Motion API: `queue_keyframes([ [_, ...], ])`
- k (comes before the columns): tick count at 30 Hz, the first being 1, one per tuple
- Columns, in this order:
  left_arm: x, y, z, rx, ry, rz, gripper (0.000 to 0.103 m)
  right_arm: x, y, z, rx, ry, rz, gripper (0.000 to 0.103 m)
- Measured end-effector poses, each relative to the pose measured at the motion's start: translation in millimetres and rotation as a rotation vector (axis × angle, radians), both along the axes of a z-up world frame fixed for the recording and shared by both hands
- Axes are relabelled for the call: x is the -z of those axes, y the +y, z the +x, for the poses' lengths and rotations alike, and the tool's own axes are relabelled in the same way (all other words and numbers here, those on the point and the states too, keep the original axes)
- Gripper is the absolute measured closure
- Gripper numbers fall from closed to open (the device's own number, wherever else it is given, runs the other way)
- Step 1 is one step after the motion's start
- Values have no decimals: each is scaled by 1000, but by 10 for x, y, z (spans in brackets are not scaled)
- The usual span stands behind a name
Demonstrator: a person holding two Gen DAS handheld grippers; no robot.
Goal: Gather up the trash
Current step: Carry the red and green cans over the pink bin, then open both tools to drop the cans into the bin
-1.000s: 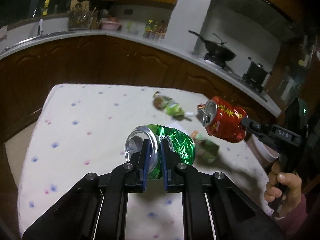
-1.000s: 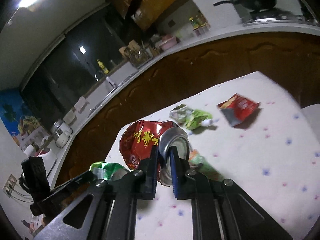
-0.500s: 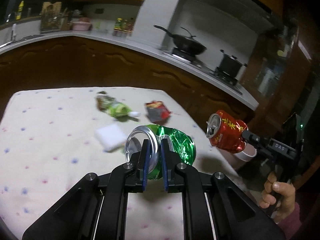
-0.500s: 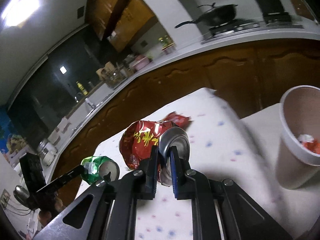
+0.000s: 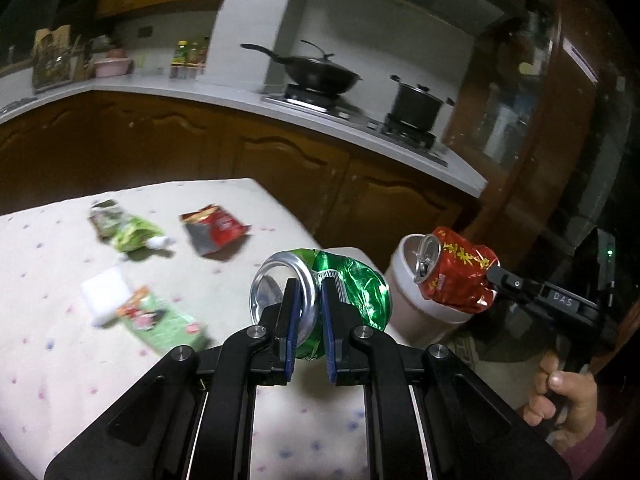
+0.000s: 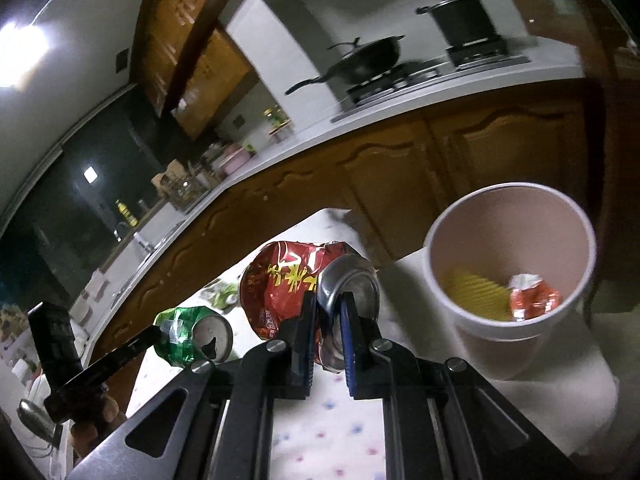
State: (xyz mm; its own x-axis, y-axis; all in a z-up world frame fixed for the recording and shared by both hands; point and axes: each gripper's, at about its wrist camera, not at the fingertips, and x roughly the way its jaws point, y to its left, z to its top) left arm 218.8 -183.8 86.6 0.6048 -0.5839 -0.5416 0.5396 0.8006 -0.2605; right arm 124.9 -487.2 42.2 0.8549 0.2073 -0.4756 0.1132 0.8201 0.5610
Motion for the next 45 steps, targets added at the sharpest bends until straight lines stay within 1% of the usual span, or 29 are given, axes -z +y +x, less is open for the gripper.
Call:
queue_keyframes([
  [7,-8,-509,16,58,1,6,94,16,-401,-158,71,1,-1,92],
  [13,-1,-855,27,75,-9,17,94,83,-713,-252,124,13,3,92],
  [27,80,-1643,65,135,-28,52,94,253,-1294,-308,207,37,12,92],
  [31,156,-1852,120,158,-15,54,94,314,-1400,-297,219,47,11,92],
  [34,232,-2032,171,171,10,52,94,373,-1487,-278,229,59,11,92],
  [40,352,-2353,251,163,14,72,94,493,-1629,-211,244,90,12,92],
  [45,450,-2568,324,158,16,95,94,554,-1664,-131,239,105,12,92],
])
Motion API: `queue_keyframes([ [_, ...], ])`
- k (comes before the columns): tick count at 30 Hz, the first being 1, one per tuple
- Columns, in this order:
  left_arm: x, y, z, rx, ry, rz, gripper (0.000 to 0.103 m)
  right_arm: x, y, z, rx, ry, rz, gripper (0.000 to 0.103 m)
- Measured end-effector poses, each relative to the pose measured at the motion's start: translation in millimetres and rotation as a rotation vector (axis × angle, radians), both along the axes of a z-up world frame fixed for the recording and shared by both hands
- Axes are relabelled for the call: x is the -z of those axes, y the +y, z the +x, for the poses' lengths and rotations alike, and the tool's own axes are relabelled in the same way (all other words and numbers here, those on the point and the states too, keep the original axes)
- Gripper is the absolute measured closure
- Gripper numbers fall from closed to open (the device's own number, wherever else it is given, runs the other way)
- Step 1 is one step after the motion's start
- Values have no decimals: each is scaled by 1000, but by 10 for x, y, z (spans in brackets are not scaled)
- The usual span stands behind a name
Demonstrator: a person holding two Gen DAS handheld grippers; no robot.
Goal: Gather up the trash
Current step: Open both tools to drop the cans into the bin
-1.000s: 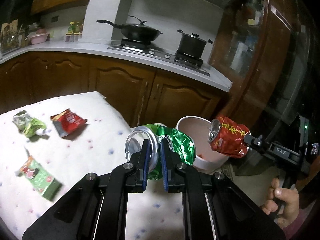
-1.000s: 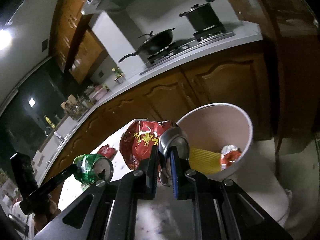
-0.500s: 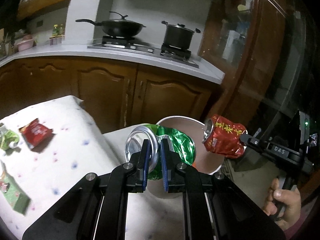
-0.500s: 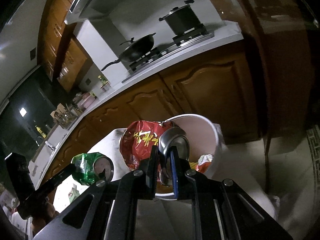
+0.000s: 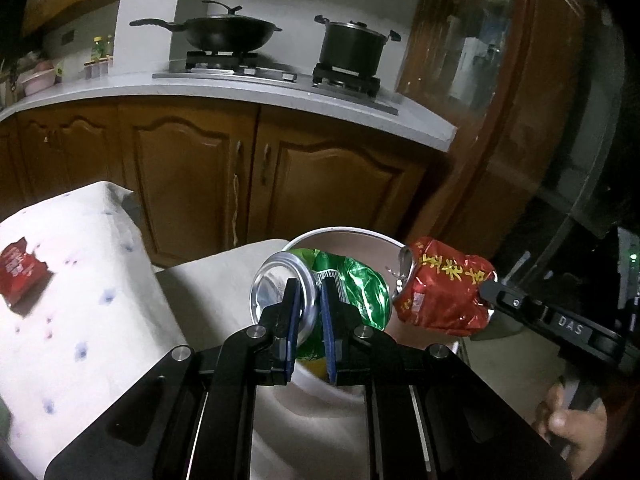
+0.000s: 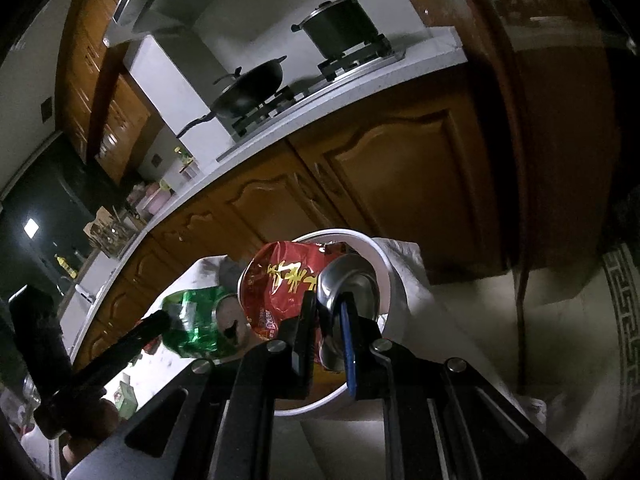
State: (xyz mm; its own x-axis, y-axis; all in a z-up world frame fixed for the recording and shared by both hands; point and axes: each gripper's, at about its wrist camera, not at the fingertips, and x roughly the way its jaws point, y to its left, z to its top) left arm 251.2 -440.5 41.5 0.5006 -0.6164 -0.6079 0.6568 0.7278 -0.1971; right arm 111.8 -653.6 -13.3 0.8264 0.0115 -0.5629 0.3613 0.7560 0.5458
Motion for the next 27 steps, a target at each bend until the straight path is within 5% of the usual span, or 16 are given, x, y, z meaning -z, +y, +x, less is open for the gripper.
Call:
queue_keyframes([
  [20,267,-296,109,20,9,77,93,185,-43,287,-25,68,-14,91],
  [27,206,-223,30,21,-21,75,72,229,-56,300,-41,59,26,83],
])
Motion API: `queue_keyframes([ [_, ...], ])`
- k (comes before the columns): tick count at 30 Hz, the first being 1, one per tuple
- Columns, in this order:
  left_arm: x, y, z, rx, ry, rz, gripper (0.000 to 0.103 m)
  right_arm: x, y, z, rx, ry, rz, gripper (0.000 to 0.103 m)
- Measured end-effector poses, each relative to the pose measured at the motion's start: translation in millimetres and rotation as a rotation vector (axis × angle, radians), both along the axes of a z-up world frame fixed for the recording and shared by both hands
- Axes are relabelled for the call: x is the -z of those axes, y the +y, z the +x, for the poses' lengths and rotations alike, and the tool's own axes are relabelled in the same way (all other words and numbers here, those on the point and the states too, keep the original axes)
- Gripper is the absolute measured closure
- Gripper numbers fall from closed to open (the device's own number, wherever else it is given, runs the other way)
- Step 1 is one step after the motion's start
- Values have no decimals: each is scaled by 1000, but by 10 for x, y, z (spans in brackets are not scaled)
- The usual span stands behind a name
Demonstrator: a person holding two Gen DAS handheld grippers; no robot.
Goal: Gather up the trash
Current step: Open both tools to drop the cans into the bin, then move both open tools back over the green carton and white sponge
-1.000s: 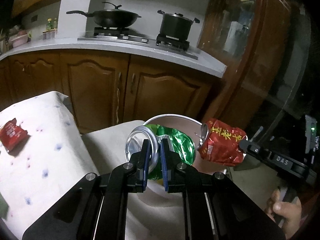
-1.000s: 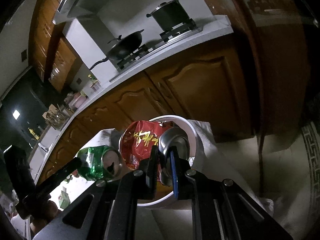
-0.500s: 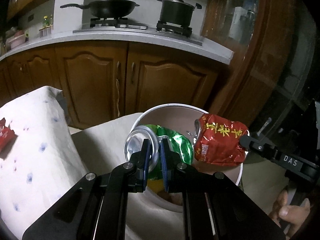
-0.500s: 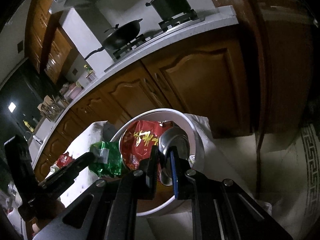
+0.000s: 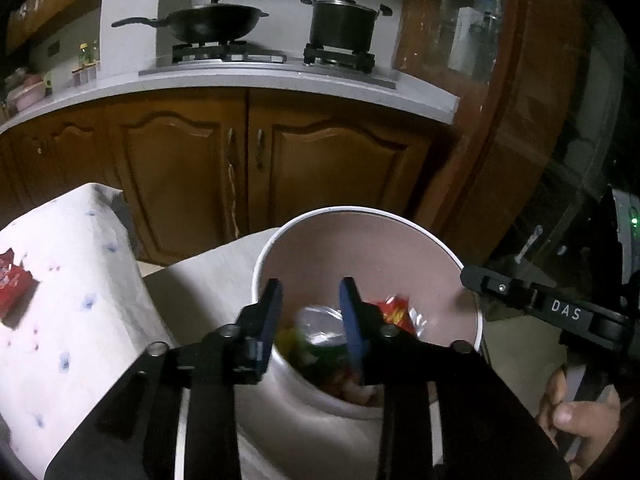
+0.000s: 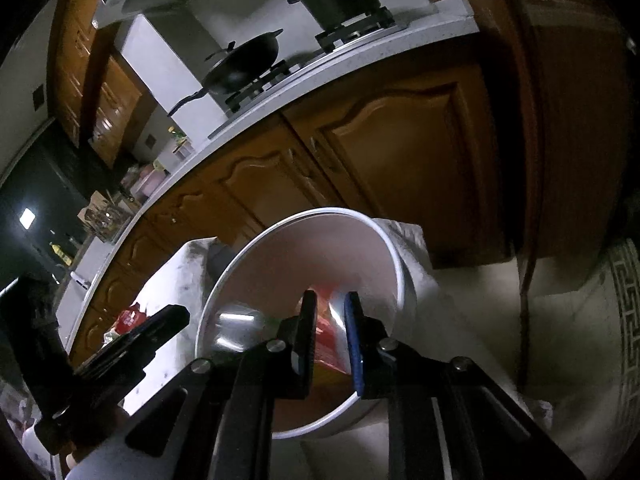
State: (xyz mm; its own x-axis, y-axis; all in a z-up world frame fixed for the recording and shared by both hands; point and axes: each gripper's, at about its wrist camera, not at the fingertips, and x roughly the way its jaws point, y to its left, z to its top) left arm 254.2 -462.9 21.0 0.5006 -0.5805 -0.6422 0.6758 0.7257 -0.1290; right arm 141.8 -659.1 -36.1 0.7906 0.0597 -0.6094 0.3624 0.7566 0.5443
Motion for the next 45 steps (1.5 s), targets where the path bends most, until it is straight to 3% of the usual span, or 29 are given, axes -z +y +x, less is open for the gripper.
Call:
queue_keyframes([
  [3,-25,98,-15,-13,1,-13,69,-25,5,-46,16,-16,4,76],
  [5,-48,185,-25,-26,-1,-19,64,-45,10,-88,24,-32,13,63],
  [9,-82,366,-49,-57,-8,-27,54,-67,63,-145,29,-48,26,49],
  [13,-123,580,-80,-98,-18,-36,50,-122,158,-183,33,-65,24,30],
  [16,-161,764,-118,-131,-36,-36,49,-185,229,-213,30,-85,24,30],
  [21,-241,1115,-229,-189,-69,-52,37,-310,444,-271,17,-117,14,24],
  [35,-374,1965,-486,-285,-131,-71,28,-499,1227,-244,-98,-168,1,16],
  [45,-330,2647,-534,-364,-123,-85,28,-537,1860,-107,-196,-172,-3,14],
])
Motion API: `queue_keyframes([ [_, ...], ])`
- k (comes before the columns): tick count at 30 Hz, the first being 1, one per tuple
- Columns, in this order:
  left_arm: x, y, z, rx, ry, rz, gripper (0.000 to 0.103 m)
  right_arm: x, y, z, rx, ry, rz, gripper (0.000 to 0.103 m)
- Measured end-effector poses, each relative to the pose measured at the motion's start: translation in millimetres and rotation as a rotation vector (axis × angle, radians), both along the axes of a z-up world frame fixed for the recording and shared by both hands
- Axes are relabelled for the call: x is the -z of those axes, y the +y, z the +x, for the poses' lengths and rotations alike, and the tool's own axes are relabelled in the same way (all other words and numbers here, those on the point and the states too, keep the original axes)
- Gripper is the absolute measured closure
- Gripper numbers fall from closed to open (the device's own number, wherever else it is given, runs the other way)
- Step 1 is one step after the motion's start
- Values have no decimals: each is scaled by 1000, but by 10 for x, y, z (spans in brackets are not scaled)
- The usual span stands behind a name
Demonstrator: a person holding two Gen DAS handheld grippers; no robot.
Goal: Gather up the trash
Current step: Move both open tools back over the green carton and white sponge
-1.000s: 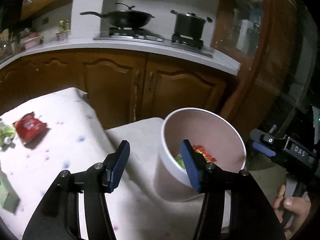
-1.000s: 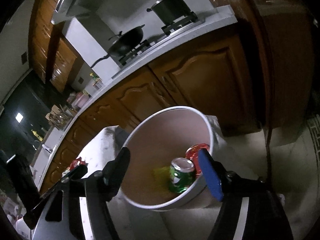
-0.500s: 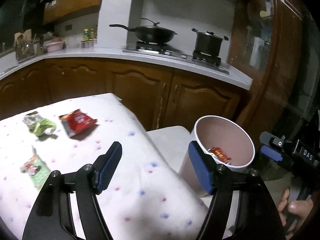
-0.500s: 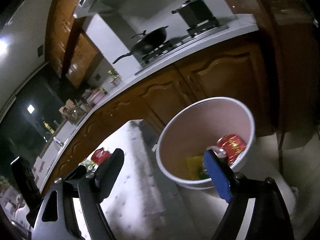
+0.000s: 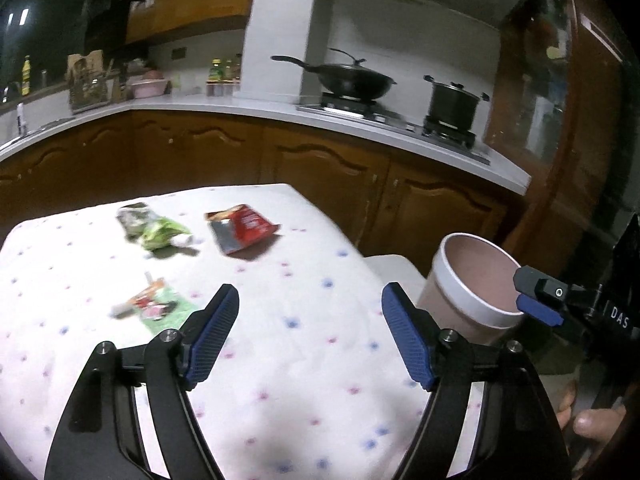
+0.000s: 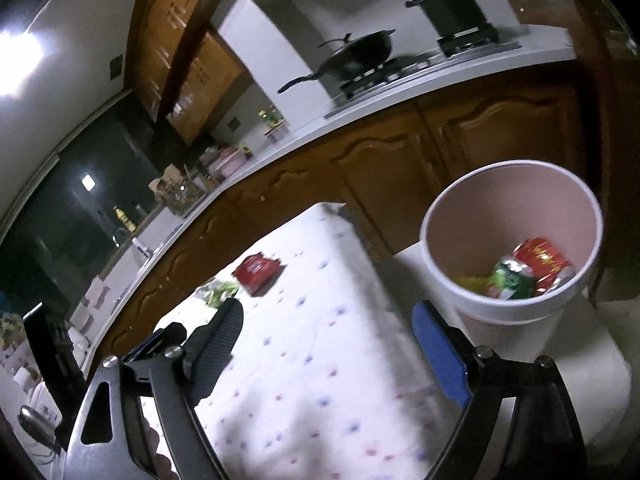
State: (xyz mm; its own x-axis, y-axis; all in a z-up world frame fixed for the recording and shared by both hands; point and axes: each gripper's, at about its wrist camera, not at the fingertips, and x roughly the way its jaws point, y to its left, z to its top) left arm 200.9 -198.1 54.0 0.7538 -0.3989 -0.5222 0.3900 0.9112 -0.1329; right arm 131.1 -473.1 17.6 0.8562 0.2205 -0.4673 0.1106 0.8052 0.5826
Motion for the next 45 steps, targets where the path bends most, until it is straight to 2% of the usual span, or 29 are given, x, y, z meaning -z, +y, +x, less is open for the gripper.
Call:
queue_keyframes([
  [15,28,975,-36,-137,-10,-15,28,-4,873,221,-123,10,-20,14],
  [19,11,1203,-135,-161,-14,-20,24,-19,1115,210,-141,-6,-72,14],
  [21,11,1286,-211,-178,-22,-16,18,-42,1246,144,-135,-27,-112,13],
  [23,24,1362,-323,-195,-35,-3,16,-68,1345,59,-119,-54,-156,8],
  [28,54,1477,-561,-218,-37,20,11,-111,1529,-145,-109,-96,-234,7],
  [35,51,1542,-746,-231,-61,47,9,-108,1684,-305,-148,-114,-255,4],
  [40,90,1719,-648,-276,-23,39,7,-109,1745,-255,-187,-101,-246,4],
  [45,162,1997,-398,-335,18,37,7,-106,1877,-4,-260,-56,-220,4],
])
